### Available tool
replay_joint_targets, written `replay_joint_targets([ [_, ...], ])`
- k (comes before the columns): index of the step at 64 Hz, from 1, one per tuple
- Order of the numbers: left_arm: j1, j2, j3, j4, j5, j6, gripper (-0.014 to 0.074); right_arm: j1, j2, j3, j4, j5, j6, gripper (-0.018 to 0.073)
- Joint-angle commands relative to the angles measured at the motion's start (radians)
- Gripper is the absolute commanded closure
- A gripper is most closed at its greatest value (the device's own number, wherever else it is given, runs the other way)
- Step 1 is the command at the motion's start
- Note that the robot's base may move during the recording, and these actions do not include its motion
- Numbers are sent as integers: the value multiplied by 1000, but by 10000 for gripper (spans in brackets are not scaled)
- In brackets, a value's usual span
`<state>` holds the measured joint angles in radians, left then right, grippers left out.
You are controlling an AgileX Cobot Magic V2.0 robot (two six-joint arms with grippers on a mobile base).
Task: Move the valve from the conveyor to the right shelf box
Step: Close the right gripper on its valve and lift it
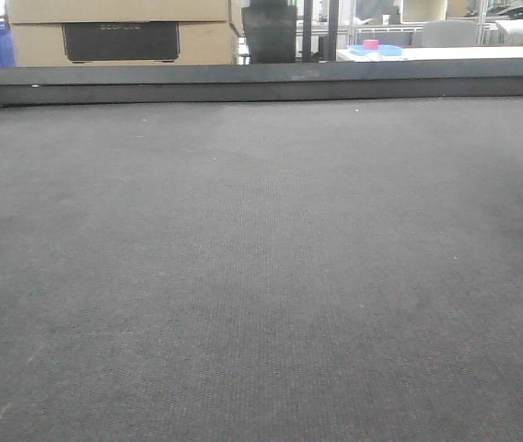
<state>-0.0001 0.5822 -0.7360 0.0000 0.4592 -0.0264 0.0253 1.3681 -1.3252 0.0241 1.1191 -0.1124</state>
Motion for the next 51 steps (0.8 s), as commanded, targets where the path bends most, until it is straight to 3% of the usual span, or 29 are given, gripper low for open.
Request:
replay_joint_targets([
  [1, -7, 1, -8, -10, -10, -3, 15, -4, 57, -10, -2, 9, -14, -9],
  [26, -7, 1, -8, -10, -10, -3, 15, -4, 290, -10, 14, -54, -21, -9],
  [51, -7, 3, -8, -10, 8, -3, 15, -4, 370, -10, 35, -100, -21, -9],
])
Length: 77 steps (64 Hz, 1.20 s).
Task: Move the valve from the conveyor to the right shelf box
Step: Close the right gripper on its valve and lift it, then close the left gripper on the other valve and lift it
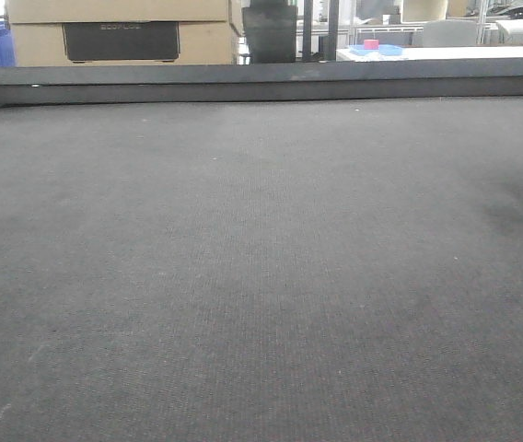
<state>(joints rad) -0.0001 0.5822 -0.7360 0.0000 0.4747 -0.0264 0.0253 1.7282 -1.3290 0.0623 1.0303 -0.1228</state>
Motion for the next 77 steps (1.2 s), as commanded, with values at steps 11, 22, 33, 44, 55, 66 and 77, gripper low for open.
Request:
replay_joint_targets([
  [11, -7, 3, -8, -10, 12, -3, 15, -4, 17, -7, -3, -15, -15, 7],
  [22, -7, 3, -8, -10, 14, -3, 15, -2, 17, -7, -3, -18, -18, 244],
  [33, -7, 3, -8, -10, 17, -3, 15, -2, 14, -7, -3, -13, -18, 678],
  [44, -7, 11, -27, -10, 62, -3, 15, -2, -44, -7, -3, -15, -18, 713],
  [55, -5, 68, -98, -10, 176, -22, 15, -2, -162, -7, 5, -23, -18, 713],
  [66, -3, 197, -236, 17, 340, -39, 15, -2, -302, 47, 33, -96, -18, 713],
  [77, 17, 382, -410, 54, 543, -39, 15, -2, -433, 146, 33, -104, -18, 713],
])
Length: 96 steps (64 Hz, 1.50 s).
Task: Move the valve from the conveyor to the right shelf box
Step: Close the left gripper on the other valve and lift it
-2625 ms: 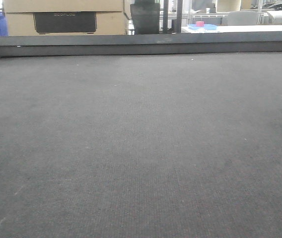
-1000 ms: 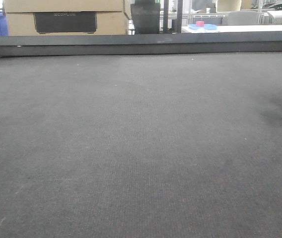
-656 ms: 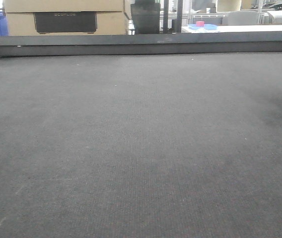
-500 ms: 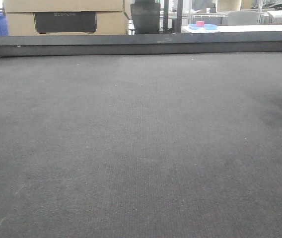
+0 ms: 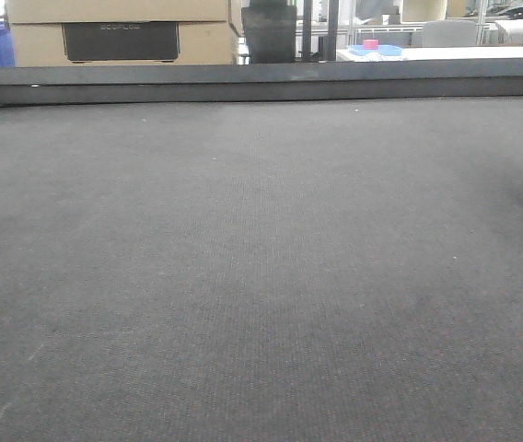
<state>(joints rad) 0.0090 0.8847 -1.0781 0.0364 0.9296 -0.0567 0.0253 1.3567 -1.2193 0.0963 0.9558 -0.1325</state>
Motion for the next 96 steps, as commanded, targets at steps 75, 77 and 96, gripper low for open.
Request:
replay_joint_targets([
  [75, 176, 835, -254, -111, 53, 349, 15, -2, -169, 105, 36, -41, -8, 713],
  [77, 176, 843, -254, -111, 55, 347, 15, -2, -169, 105, 36, -41, -8, 713],
  [96, 176, 884, -252, -111, 57, 332, 15, -2, -169, 105, 36, -41, -8, 713],
])
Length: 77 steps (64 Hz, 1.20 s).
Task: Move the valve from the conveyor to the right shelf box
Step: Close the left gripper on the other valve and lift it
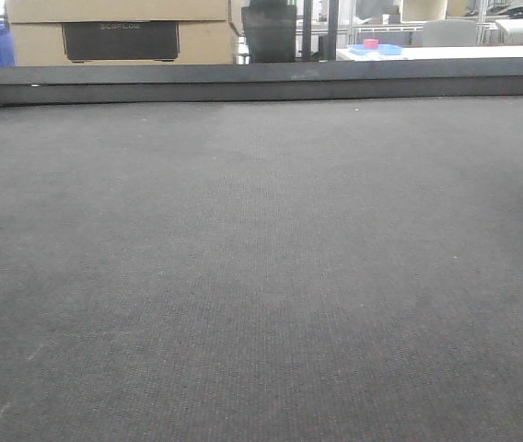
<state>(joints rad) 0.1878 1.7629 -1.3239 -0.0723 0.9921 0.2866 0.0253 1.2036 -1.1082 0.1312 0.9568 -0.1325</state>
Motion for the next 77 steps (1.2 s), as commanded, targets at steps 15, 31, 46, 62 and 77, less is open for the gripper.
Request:
replay_joint_targets([
  [15, -3, 12, -7, -4, 5, -35, 36, -2, -16, -6, 1, -42, -8, 713],
  [31, -3, 6, -7, -6, 30, -35, 484, -2, -16, -6, 1, -42, -8, 713],
  [46, -3, -33, -7, -9, 85, -35, 708, -2, -16, -10, 1, -29, -8, 713],
  [62, -30, -217, -10, -52, 90, -68, 708, 18, -16, -70, 1, 41, -8, 713],
  [77, -147, -353, -145, -23, 193, -167, 708, 141, -16, -173, 1, 66, -8, 713],
])
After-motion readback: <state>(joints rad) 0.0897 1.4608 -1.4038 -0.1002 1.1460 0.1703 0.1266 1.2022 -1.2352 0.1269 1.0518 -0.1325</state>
